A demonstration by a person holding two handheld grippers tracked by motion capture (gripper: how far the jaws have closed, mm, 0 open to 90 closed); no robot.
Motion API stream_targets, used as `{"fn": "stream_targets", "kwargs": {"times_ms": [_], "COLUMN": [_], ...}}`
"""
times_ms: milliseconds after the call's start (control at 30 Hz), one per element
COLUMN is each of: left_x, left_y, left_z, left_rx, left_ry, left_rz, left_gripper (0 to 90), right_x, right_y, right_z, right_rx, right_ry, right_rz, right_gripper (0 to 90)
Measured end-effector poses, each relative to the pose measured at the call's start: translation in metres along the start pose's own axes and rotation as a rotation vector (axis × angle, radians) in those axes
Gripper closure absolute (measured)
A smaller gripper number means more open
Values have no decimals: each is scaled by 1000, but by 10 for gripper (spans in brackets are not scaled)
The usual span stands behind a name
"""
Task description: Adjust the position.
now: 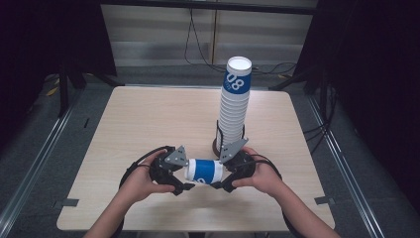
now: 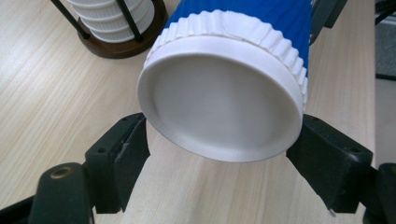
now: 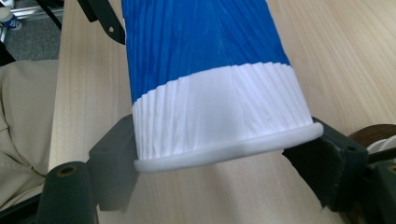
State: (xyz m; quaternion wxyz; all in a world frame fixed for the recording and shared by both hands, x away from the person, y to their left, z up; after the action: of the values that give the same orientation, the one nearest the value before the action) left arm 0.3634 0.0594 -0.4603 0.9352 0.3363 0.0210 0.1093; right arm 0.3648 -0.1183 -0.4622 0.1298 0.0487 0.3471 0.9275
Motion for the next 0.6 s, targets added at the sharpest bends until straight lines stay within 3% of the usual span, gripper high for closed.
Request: {"fn": "stream_targets", "kwargs": {"times_ms": [600], "left_x": [-5], "left_y": [-3], "left_z": [6], "left_rx": [99], "left_ry": [-29], "left_rz": [-7], "left_gripper": [189], "right_x": [0], "right_y": [-5], "right_z": [-3], "right_rx": [41], "right_ry": [18], "right_rz": [18], "right_gripper": [214]}}
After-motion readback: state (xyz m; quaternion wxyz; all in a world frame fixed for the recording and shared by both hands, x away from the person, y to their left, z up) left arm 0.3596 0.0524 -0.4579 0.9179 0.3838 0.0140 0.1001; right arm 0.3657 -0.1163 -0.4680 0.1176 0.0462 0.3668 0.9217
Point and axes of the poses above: each handheld gripper's, and its own axes: y roughly backward along the jaws, z roughly out of its top, x roughly to its left, the point moved 5 cm from there along -y, roughly forward along the jaws, and after that the axes turned 9 degrees about -x, right-handed, at the moved point
